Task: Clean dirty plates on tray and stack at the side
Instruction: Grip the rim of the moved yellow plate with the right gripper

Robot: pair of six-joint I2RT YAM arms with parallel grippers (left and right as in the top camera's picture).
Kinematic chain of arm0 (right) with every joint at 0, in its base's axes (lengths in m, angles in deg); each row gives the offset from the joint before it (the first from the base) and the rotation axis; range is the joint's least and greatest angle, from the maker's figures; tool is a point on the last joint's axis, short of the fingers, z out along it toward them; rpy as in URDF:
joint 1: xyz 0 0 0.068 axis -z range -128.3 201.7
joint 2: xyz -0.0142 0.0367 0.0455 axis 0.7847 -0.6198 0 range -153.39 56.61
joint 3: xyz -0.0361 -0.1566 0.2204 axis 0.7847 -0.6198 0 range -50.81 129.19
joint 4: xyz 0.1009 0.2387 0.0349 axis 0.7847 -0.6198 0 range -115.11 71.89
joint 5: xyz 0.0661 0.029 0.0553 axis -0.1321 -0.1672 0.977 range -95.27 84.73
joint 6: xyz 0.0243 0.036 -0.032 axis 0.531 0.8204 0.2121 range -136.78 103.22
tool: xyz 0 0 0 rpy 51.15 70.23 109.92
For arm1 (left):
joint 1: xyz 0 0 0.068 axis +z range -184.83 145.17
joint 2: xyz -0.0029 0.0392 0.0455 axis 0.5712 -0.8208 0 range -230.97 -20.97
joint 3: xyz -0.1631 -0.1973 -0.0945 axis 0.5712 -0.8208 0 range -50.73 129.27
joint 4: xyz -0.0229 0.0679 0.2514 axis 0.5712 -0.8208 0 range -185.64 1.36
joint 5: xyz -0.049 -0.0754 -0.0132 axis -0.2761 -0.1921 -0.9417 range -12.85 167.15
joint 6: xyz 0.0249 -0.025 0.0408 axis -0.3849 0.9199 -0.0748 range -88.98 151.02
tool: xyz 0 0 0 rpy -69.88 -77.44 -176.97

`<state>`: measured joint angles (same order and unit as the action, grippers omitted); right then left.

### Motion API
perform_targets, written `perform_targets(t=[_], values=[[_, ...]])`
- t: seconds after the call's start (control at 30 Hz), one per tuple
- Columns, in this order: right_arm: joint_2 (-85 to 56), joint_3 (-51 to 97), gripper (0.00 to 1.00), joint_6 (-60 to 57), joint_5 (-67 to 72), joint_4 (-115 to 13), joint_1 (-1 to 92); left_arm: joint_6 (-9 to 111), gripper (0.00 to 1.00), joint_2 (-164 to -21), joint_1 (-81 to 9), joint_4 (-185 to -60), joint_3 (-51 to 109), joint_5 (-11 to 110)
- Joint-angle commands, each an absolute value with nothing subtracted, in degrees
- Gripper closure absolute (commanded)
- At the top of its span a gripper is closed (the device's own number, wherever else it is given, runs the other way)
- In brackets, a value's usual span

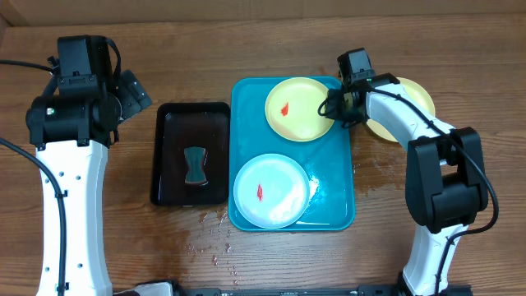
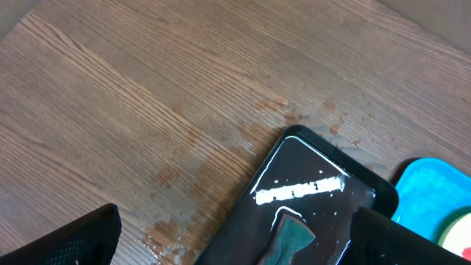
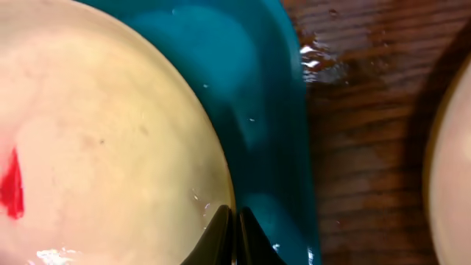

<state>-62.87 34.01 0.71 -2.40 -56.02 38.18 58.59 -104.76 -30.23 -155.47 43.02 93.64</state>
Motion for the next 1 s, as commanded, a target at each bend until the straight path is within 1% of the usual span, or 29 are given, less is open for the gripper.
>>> perform_targets(t=[0.0, 0.1, 0.27, 0.33, 0.4, 0.47, 0.53, 0.73, 0.8, 0.97], values=[[-63.1, 33.8, 0.96, -5.2, 2.8, -54.6, 38.1, 59.8, 0.00, -105.0, -30.3, -155.5, 43.5, 93.6], [-63.1, 33.8, 0.96, -7.9, 2.7, -53.6, 37.8, 59.8, 0.00, -105.0, -30.3, -155.5, 43.5, 93.6], [-63.1, 33.8, 0.96, -6.0, 2.7, -53.3, 37.6, 59.8, 0.00, -105.0, -30.3, -155.5, 43.5, 93.6], [-63.1, 33.8, 0.83, -4.4, 2.8, -53.6, 37.6, 59.8, 0.00, -105.0, -30.3, -155.5, 43.5, 93.6], [-63.1, 33.8, 0.75, -3.0, 2.7, -54.0, 37.6, 59.8, 0.00, -105.0, -30.3, -155.5, 43.5, 93.6], [-63.1, 33.8, 0.71, -3.0, 2.7, -54.3, 37.6, 59.8, 0.00, -105.0, -30.3, -155.5, 43.5, 93.6], [-63.1, 33.8, 0.71, -3.0, 2.7, -54.6, 37.6, 59.8, 0.00, -105.0, -30.3, -155.5, 43.5, 93.6], [-63.1, 33.8, 0.83, -2.8, 2.7, -54.6, 37.6, 59.8, 0.00, -105.0, -30.3, -155.5, 43.5, 93.6], [-63.1, 33.8, 0.85, -2.0, 2.5, -54.6, 37.6, 59.8, 0.00, -105.0, -30.3, -155.5, 43.5, 93.6], [-63.1, 33.8, 0.86, -1.8, 2.4, -54.5, 37.6, 60.0, 0.00, -105.0, -30.3, -152.0, 43.5, 93.6]])
